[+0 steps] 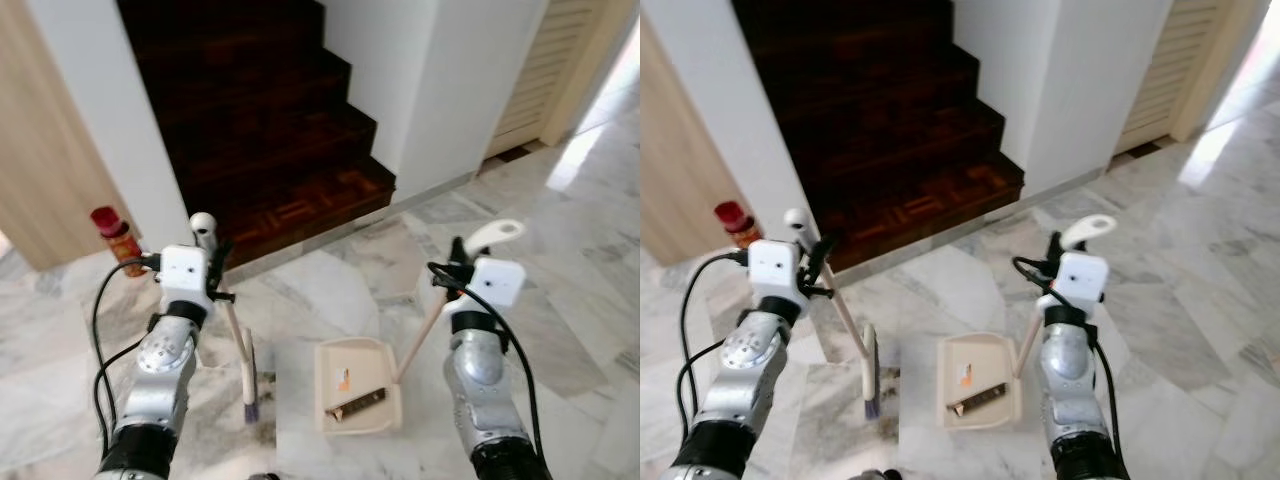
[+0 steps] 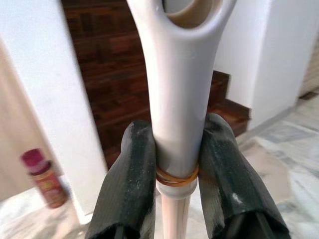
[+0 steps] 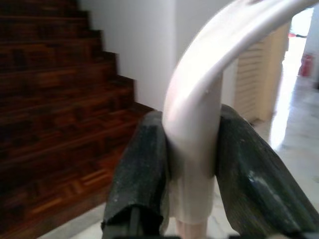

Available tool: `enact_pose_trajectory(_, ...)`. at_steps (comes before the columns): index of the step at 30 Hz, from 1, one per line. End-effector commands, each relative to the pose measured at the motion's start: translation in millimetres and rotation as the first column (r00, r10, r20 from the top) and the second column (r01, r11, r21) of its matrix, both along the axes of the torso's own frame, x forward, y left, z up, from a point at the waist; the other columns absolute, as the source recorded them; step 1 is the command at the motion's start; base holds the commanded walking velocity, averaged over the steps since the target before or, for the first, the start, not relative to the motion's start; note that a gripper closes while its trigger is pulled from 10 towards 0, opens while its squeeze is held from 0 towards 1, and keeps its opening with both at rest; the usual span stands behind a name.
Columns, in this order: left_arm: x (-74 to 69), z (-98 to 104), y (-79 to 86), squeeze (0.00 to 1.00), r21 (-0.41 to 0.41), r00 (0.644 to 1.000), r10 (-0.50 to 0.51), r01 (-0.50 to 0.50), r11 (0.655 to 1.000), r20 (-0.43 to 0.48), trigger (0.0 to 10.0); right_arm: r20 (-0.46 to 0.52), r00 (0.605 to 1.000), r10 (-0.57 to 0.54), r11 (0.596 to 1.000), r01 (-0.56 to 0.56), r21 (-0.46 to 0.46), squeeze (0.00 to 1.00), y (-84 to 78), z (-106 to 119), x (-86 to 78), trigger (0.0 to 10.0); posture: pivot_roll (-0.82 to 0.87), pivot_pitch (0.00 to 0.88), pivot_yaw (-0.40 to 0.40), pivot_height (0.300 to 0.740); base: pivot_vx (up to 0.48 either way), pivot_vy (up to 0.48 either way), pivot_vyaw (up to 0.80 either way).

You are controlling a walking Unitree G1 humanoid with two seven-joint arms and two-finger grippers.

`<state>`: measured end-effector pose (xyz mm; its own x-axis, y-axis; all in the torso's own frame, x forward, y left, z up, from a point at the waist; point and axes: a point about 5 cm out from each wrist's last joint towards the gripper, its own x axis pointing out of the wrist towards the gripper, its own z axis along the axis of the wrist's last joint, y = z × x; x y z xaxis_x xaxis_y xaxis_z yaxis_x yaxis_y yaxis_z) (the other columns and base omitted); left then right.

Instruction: Sweep floor

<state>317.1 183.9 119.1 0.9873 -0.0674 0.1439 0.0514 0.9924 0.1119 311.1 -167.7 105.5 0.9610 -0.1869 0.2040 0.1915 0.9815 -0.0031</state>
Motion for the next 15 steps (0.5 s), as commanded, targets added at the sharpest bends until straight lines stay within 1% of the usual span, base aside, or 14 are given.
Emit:
enact_pose_trajectory(1, 2.1, 11.8, -3.7, 0.00, 0.013, 0.999, -0.011, 0.011, 1.000, 0.053, 10.0, 0.043, 0.999, -0.012, 1.000, 0.011, 0.016, 0.00, -2.5, 9.7, 2.7, 10.0, -0.03, 0.041, 0.000, 0.740, 0.000, 0.000, 0.61)
enact_pose_trajectory(15, -0.8, 11.2, -1.7, 0.00, 0.011, 0.999, -0.004, 0.004, 1.000, 0.044, 10.0, 0.044, 0.999, -0.011, 1.000, 0.010, 0.021, 0.00, -1.5, 10.9, 2.3, 10.0, -0.02, 0.075, 0.006, 0.740, 0.000, 0.000, 0.60)
